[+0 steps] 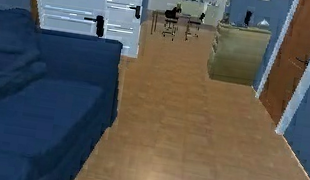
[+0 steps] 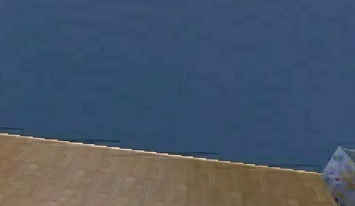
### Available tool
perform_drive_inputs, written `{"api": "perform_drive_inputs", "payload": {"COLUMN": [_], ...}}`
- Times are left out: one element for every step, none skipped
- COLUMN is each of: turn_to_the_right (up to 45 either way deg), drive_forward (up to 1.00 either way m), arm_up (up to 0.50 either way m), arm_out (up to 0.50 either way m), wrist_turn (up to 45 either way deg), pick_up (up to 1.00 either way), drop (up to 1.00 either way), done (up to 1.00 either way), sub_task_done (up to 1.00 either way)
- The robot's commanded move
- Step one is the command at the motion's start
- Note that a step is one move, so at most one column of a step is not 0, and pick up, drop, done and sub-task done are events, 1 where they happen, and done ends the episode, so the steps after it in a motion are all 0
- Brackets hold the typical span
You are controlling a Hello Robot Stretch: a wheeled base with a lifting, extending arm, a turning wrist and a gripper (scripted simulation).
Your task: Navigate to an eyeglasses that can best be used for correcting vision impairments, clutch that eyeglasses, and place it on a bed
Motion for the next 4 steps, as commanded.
{"api": "perform_drive_inputs", "payload": {"turn_to_the_right": [0.0, 0.0, -6.0, 0.0], "drive_forward": [1.0, 1.0, 0.0, 0.25], "arm_up": [0.0, 0.0, 0.0, 0.0], "arm_out": [0.0, 0.0, 0.0, 0.0], "wrist_turn": [0.0, 0.0, 0.0, 0.0], "pick_up": [0.0, 0.0, 0.0, 0.0], "drop": [0.0, 0.0, 0.0, 0.0], "done": [0.0, 0.0, 0.0, 0.0], "sub_task_done": [0.0, 0.0, 0.0, 0.0]}}
